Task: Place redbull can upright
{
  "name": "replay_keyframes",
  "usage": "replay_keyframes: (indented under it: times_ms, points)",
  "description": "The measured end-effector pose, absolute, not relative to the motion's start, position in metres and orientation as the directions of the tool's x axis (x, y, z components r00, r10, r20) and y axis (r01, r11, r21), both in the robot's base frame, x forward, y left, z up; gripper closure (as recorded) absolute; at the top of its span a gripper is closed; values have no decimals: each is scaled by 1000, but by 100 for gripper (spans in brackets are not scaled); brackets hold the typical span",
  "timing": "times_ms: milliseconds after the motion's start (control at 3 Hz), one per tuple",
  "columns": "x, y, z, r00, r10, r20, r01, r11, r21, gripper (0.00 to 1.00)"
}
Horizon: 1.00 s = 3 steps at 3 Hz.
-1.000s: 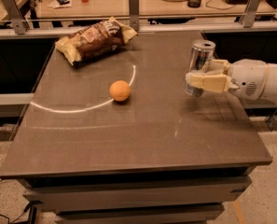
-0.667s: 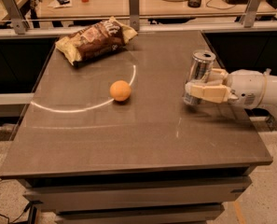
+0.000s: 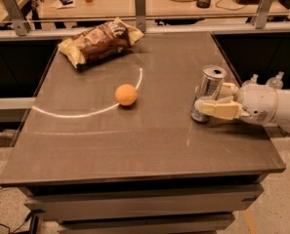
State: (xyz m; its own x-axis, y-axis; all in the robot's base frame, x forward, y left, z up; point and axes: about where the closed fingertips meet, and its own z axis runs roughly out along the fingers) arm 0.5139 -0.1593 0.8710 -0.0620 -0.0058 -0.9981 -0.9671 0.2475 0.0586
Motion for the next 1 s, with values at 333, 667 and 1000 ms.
replay_keyframes:
  times_ms: [333,667,1000]
  points:
    - [507,-160,867,-54,-13,-998,-972,228,50,100]
    - [507,-157,868,-53,-13,-998,-974,223,49,82]
    - [507,-155,868,-53,-13,-999,-975,219,49,59]
